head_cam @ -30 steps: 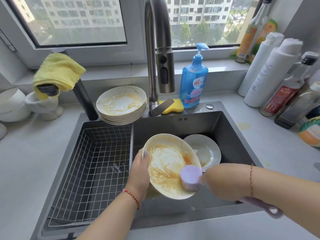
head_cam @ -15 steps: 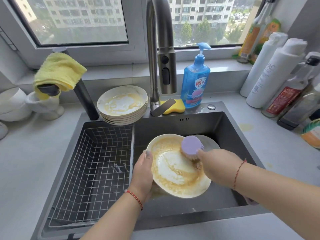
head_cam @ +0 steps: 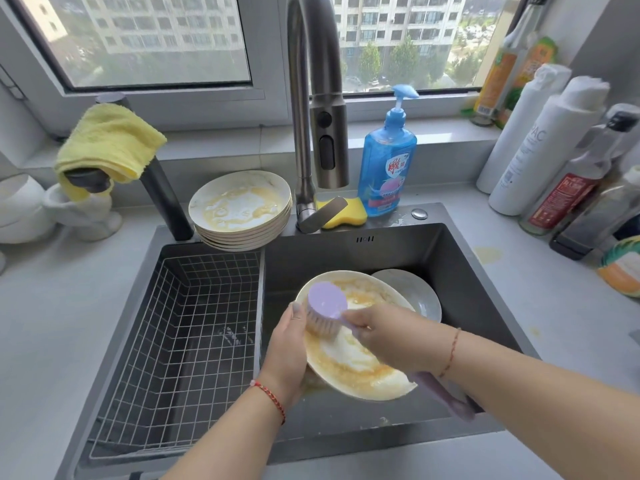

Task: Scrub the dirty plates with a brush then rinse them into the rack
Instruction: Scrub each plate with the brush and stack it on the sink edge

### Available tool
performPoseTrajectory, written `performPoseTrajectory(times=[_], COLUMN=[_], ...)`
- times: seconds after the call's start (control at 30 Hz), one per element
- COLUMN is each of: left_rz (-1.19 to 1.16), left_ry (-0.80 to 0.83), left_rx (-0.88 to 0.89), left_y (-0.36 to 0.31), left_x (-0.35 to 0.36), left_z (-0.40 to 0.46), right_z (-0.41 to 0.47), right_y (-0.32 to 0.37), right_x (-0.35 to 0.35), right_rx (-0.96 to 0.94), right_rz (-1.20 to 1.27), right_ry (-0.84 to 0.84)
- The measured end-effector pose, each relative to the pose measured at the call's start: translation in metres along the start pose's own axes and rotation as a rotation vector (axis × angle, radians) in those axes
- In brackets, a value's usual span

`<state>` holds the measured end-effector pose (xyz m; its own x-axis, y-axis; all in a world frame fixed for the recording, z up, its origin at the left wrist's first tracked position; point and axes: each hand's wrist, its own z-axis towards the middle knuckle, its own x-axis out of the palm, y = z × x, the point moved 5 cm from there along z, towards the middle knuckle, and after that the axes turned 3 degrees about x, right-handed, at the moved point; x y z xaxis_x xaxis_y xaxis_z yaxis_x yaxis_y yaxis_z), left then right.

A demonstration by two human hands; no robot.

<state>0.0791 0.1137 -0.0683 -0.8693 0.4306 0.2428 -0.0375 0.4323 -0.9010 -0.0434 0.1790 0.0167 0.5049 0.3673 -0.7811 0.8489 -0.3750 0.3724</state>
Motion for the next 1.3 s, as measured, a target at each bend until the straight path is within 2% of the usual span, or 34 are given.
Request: performPoseTrajectory(times=[0.17, 0.33, 0.4, 0.53, 0.6, 0.73, 0.97, 1.03, 1.07, 1.13, 1.17, 1.2, 1.23, 1.3], left_rz=[-0.015, -0.033, -0.069, -0.143, -0.151, -0.121, -0.077, 0.037, 0.189, 0.692, 0.868, 0.946, 0.978, 1.029], left_ry=[-0.046, -0.111, -0.128, -0.092, -0.060, -0.036, 0.006, 0.002, -0.033, -0.203, -0.272, -0.264, -0.190, 0.065], left_rx=[0.006, 0.036, 0.011, -0.086, -0.136, -0.180, -0.203, -0.160, -0.088, 0.157, 0.310, 0.438, 0.511, 0.528], left_y=[-0.005, -0.010, -0.011, -0.013, -0.013, -0.013, -0.014, -0.020, -0.024, -0.036, -0.043, -0.047, -0.049, -0.036], left_x=[-0.008, -0.023, -0.027, -0.023, -0.020, -0.018, -0.018, -0.020, -0.023, -0.035, -0.036, -0.031, -0.022, -0.004], left_z=[0.000, 0.002, 0.002, 0.002, 0.002, 0.001, 0.000, -0.001, 0.000, 0.002, -0.003, -0.011, -0.020, -0.032], right_z=[0.017, 0.003, -0.001, -0.002, 0.000, 0.003, 0.003, 0.005, 0.005, 0.007, 0.007, 0.008, 0.009, 0.008], right_y=[-0.035, -0.089, -0.102, -0.091, -0.084, -0.085, -0.076, -0.073, -0.074, -0.075, -0.075, -0.075, -0.074, -0.072], right_x=[-0.012, -0.026, -0.015, 0.017, 0.025, 0.030, 0.036, 0.034, 0.034, 0.033, 0.034, 0.035, 0.037, 0.041], right_rx=[0.130, 0.382, 0.436, 0.393, 0.391, 0.414, 0.430, 0.429, 0.437, 0.464, 0.485, 0.506, 0.530, 0.576], right_rz=[-0.256, 0.169, 0.405, 1.132, 1.323, 1.454, 1.536, 1.574, 1.577, 1.553, 1.527, 1.499, 1.478, 1.448], right_ry=[-0.303, -0.510, -0.512, -0.291, -0.242, -0.280, -0.210, -0.233, -0.257, -0.302, -0.320, -0.334, -0.341, -0.340])
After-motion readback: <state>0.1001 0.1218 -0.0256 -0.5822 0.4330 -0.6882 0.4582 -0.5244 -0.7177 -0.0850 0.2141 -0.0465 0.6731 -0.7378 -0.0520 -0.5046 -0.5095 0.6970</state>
